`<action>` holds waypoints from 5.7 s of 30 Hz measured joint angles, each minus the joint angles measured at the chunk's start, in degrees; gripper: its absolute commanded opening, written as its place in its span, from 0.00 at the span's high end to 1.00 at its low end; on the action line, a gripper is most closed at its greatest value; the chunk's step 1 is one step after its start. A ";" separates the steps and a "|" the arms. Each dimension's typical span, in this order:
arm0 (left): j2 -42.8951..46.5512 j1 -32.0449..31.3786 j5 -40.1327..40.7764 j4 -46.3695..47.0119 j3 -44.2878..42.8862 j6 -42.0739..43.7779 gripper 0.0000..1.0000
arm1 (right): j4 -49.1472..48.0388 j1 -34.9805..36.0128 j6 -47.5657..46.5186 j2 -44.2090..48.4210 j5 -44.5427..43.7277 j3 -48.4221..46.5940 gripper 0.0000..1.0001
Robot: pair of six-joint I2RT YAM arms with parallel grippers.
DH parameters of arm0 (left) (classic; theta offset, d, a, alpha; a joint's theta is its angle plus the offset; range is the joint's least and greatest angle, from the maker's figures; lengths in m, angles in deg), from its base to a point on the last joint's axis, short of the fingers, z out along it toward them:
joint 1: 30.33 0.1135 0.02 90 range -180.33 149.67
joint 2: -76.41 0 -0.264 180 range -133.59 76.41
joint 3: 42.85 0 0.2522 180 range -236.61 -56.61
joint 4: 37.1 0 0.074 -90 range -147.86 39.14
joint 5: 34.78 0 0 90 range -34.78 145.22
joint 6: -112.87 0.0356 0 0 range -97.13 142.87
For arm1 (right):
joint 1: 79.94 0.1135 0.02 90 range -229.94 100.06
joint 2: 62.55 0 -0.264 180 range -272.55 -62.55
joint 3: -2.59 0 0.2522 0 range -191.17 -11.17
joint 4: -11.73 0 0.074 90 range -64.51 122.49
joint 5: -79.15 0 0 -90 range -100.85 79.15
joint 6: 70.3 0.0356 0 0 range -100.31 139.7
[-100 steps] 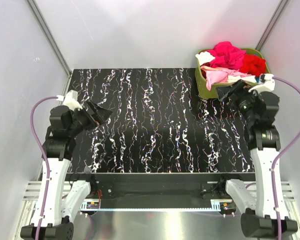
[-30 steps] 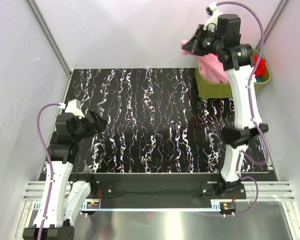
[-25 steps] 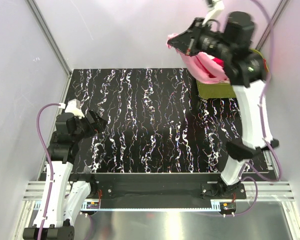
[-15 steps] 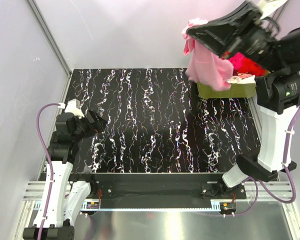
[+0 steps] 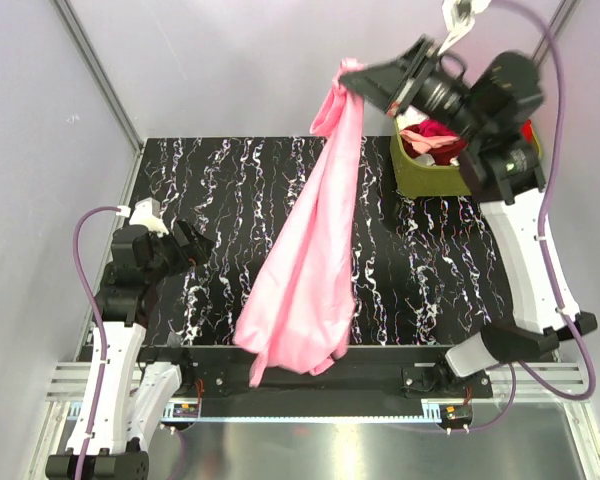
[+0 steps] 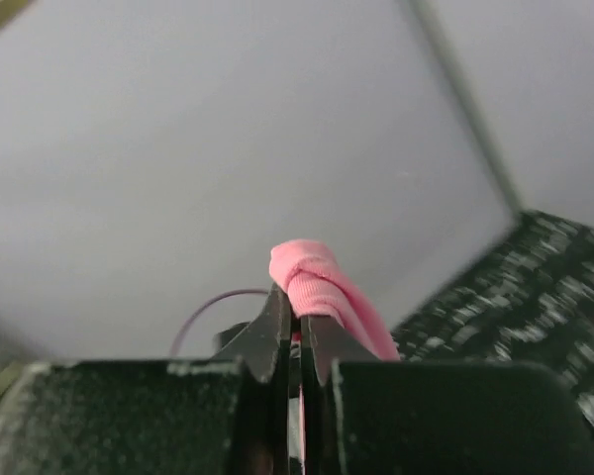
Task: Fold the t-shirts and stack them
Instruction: Move the tshirt to the center of the board, then flatten the tshirt out
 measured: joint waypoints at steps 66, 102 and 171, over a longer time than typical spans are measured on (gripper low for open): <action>10.58 -28.55 35.15 -15.93 -6.97 -3.02 0.01 | 43.65 57.20 4.24 -32.44 -52.28 33.55 0.54; -0.70 -30.45 23.23 -12.66 -4.59 -4.44 0.09 | 52.48 14.27 -7.74 7.65 -55.04 35.63 1.00; -45.55 -73.48 19.85 31.74 8.07 -24.61 1.00 | 53.99 -22.95 -22.93 -7.13 -34.71 15.34 1.00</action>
